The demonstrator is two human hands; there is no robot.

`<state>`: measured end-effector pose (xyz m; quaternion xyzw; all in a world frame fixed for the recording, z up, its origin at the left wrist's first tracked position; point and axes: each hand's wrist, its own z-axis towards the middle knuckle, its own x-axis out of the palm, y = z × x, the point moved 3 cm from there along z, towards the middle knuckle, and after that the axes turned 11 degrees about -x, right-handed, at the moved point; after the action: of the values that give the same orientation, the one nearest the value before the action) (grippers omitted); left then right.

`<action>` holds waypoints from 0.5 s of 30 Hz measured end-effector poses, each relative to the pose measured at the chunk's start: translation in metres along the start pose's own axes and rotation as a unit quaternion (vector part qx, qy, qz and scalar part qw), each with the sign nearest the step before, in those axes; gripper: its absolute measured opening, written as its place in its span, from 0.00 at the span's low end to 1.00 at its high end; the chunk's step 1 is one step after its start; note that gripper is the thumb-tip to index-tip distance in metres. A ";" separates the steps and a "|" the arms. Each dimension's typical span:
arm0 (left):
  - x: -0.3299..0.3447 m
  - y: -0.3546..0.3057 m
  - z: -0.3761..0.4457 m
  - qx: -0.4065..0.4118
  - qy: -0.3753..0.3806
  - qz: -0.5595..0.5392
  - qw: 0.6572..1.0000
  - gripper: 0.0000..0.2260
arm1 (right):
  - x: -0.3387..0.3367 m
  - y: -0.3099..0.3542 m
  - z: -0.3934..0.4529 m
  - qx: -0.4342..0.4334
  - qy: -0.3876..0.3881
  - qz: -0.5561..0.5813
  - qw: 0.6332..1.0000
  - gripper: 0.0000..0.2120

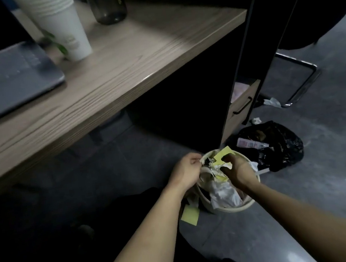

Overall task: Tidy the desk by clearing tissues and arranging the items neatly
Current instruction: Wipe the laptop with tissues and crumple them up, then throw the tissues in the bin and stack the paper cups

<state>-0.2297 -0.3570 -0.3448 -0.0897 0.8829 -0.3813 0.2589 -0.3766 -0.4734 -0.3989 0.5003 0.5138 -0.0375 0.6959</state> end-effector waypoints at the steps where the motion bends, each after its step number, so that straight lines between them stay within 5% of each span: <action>1: -0.007 -0.001 -0.006 0.010 -0.010 0.002 1.000 0.13 | -0.004 0.010 0.002 -0.013 -0.008 0.009 1.000 0.15; 15: -0.122 -0.034 -0.152 0.167 -0.188 0.062 0.966 0.13 | -0.054 0.199 -0.018 -0.230 -0.057 0.049 0.970 0.13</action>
<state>-0.2072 -0.2423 -0.1855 -0.0604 0.7458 -0.4829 0.4549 -0.3015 -0.3860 -0.2272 0.3489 0.4425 0.0872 0.8215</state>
